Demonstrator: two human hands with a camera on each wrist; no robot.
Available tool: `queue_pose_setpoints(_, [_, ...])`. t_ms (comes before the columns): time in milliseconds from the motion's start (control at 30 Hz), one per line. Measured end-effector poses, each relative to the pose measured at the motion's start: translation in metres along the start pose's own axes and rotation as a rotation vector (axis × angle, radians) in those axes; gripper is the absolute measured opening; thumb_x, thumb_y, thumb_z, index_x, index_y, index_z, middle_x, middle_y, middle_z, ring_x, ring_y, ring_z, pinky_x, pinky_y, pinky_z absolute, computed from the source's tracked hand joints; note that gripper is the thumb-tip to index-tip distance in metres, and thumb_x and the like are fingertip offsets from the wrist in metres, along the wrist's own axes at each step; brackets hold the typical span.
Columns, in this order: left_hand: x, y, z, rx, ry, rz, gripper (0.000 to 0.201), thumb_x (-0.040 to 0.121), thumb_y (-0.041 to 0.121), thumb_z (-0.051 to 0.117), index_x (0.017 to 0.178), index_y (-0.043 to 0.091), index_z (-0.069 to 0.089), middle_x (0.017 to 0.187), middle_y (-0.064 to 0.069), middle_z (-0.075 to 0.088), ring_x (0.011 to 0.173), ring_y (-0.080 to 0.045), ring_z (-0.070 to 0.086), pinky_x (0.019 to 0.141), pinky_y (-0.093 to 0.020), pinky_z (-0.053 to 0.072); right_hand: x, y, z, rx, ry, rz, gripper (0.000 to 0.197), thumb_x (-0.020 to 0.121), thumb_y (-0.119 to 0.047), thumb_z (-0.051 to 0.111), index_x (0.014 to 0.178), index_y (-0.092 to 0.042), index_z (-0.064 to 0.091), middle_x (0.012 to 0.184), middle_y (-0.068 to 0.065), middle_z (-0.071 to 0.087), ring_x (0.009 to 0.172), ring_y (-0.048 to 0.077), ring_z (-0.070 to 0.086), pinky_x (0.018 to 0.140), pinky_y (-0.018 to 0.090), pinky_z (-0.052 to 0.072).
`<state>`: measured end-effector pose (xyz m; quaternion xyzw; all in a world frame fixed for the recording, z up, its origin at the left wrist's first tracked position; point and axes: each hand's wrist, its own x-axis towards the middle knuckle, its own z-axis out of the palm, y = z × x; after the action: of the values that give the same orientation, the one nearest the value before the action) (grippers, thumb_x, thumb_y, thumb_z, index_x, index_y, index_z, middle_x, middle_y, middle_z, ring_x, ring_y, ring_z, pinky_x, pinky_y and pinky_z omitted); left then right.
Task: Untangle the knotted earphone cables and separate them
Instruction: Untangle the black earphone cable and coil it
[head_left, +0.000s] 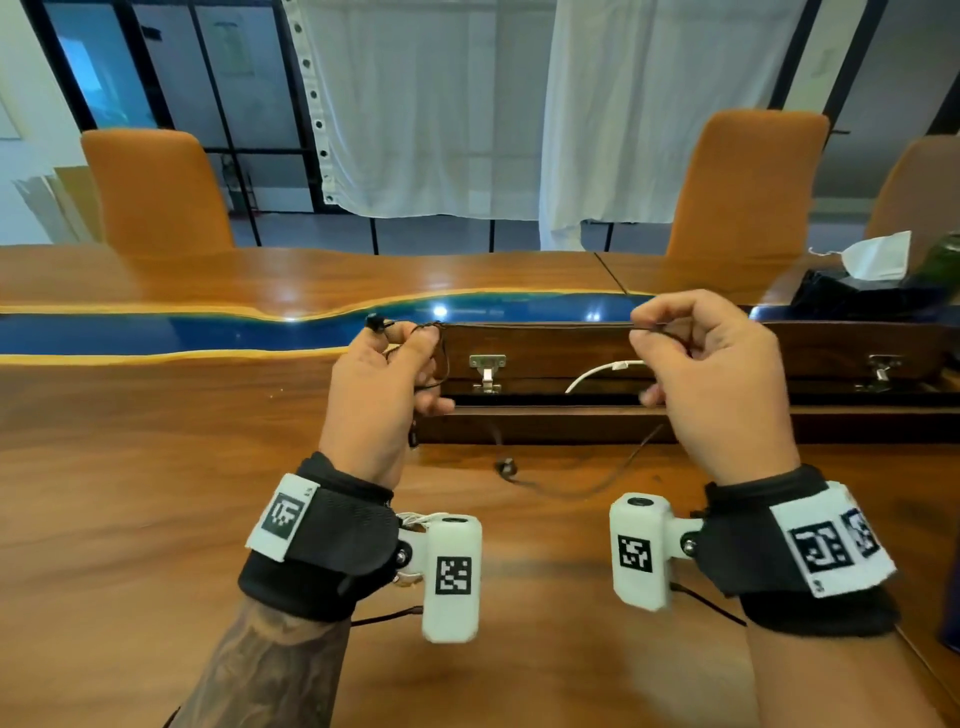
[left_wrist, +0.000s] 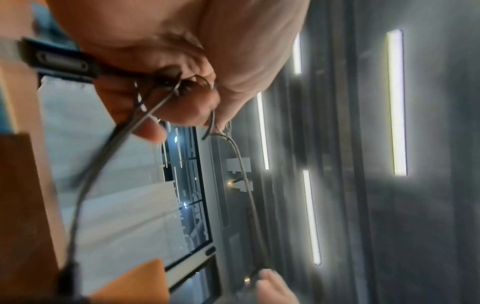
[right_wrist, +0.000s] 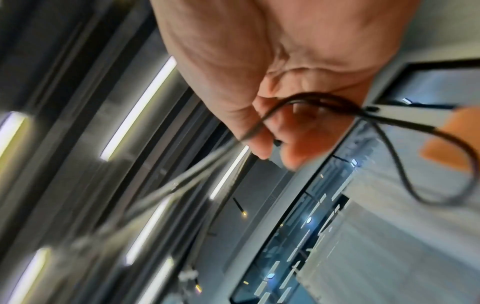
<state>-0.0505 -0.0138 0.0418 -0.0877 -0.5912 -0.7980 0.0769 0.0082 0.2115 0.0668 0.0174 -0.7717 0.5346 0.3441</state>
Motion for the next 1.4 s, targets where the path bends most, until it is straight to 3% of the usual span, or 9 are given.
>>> queue_pose_setpoints(200, [0.012, -0.003, -0.023, 0.323, 0.136, 0.16, 0.012, 0.098, 0.015, 0.062, 0.088, 0.022, 0.06, 0.066, 0.011, 0.057, 0.051, 0.003, 0.052, 0.05, -0.012, 0.041, 0.007, 0.007, -0.014, 0.021, 0.01, 0.148, 0.02, 0.095, -0.039, 0.067, 0.102, -0.02, 0.067, 0.054, -0.01, 0.051, 0.05, 0.006, 0.045, 0.065, 0.04, 0.049])
queue_pose_setpoints(333, [0.016, -0.004, -0.035, 0.453, 0.142, 0.161, 0.008, 0.097, 0.017, 0.063, 0.089, 0.018, 0.062, 0.071, 0.004, 0.062, 0.052, 0.002, 0.056, 0.051, -0.017, 0.049, 0.011, 0.0, -0.016, 0.592, -0.032, 0.344, 0.016, 0.103, -0.028, 0.053, 0.097, -0.019, 0.064, 0.059, -0.006, 0.038, 0.047, 0.007, 0.03, 0.066, 0.034, 0.059])
queue_pose_setpoints(400, [0.016, -0.005, -0.037, 0.479, 0.124, 0.151, 0.007, 0.097, 0.016, 0.063, 0.09, 0.015, 0.063, 0.071, 0.001, 0.064, 0.053, 0.001, 0.058, 0.055, -0.021, 0.052, 0.009, -0.005, -0.017, 0.745, -0.102, 0.42, 0.029, 0.102, -0.041, 0.049, 0.093, -0.018, 0.063, 0.058, -0.006, 0.035, 0.044, 0.007, 0.026, 0.052, 0.025, 0.049])
queue_pose_setpoints(500, [0.02, -0.006, -0.044, 0.521, 0.178, 0.179, 0.008, 0.096, 0.018, 0.065, 0.088, 0.018, 0.064, 0.075, 0.0, 0.066, 0.063, -0.005, 0.059, 0.063, -0.026, 0.051, 0.007, -0.004, -0.017, 0.345, -0.185, 0.373, 0.059, 0.083, -0.07, 0.053, 0.092, -0.013, 0.066, 0.06, 0.0, 0.039, 0.044, 0.008, 0.03, 0.046, 0.025, 0.027])
queue_pose_setpoints(633, [0.027, 0.002, -0.073, 0.546, 0.322, 0.186, 0.016, 0.095, 0.017, 0.067, 0.081, 0.024, 0.061, 0.079, -0.004, 0.065, 0.07, -0.021, 0.059, 0.07, -0.042, 0.053, 0.006, 0.011, -0.022, -0.298, -0.189, 0.188, 0.036, 0.085, -0.056, 0.069, 0.086, -0.02, 0.071, 0.076, -0.004, 0.065, 0.077, 0.013, 0.059, 0.072, 0.036, 0.047])
queue_pose_setpoints(800, [0.021, 0.01, -0.069, 0.437, 0.297, 0.157, 0.016, 0.099, 0.016, 0.06, 0.085, 0.023, 0.059, 0.073, -0.002, 0.064, 0.059, -0.009, 0.064, 0.064, -0.036, 0.055, 0.004, 0.009, -0.017, -0.386, -0.374, 0.159, 0.009, 0.091, -0.028, 0.069, 0.085, -0.023, 0.073, 0.082, 0.009, 0.065, 0.077, 0.019, 0.057, 0.064, 0.028, 0.041])
queue_pose_setpoints(1033, [0.003, 0.01, -0.013, 0.197, 0.041, 0.006, 0.013, 0.106, 0.019, 0.045, 0.101, 0.014, 0.056, 0.069, -0.001, 0.07, 0.055, -0.012, 0.067, 0.044, -0.023, 0.049, -0.005, 0.002, 0.005, -0.319, -0.36, 0.018, 0.015, 0.092, -0.039, 0.068, 0.106, -0.035, 0.069, 0.105, -0.016, 0.066, 0.104, 0.001, 0.059, 0.085, 0.023, 0.048])
queue_pose_setpoints(1200, [-0.008, 0.001, 0.015, -0.019, -0.098, -0.118, 0.017, 0.105, 0.022, 0.048, 0.106, 0.009, 0.059, 0.094, -0.013, 0.075, 0.085, -0.026, 0.074, 0.062, -0.036, 0.059, -0.022, -0.017, 0.026, -0.164, -0.535, -0.101, 0.007, 0.093, -0.034, 0.069, 0.089, -0.03, 0.074, 0.085, -0.011, 0.07, 0.085, 0.004, 0.064, 0.072, 0.014, 0.047])
queue_pose_setpoints(1400, [-0.017, -0.019, 0.036, -0.186, -0.235, -0.187, 0.038, 0.102, 0.037, 0.046, 0.112, 0.007, 0.067, 0.122, -0.015, 0.07, 0.113, -0.032, 0.067, 0.098, -0.05, 0.054, -0.028, 0.008, 0.053, -0.229, -0.549, -0.031, 0.016, 0.087, -0.042, 0.073, 0.099, -0.03, 0.07, 0.09, -0.011, 0.071, 0.085, 0.003, 0.065, 0.079, 0.031, 0.056])
